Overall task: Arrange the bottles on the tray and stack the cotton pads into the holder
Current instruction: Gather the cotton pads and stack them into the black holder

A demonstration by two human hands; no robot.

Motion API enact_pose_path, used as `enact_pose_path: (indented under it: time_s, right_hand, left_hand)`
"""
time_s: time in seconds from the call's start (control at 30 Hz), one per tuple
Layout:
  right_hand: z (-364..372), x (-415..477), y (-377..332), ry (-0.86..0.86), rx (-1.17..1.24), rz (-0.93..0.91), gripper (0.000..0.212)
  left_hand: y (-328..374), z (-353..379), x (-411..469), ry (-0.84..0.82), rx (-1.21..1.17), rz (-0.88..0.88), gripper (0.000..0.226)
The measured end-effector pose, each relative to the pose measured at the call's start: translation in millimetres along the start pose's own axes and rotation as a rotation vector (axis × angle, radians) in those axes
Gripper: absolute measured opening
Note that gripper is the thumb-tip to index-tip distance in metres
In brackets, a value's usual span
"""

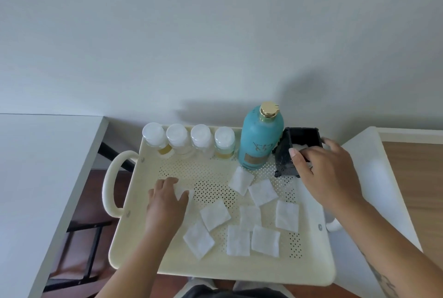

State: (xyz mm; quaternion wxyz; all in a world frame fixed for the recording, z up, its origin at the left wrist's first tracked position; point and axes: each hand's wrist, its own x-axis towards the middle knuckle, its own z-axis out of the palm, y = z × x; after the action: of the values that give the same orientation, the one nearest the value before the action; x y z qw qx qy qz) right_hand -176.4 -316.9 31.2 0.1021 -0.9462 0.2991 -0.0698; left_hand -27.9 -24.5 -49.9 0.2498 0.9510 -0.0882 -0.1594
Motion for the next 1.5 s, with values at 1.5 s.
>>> enact_pose_path:
  time_s: [1.5]
  right_hand:
    - [-31,1,0,0.127,0.652,0.311,0.007]
  left_hand:
    - [79,-8,-15,-0.28,-0.212,0.202,0.015]
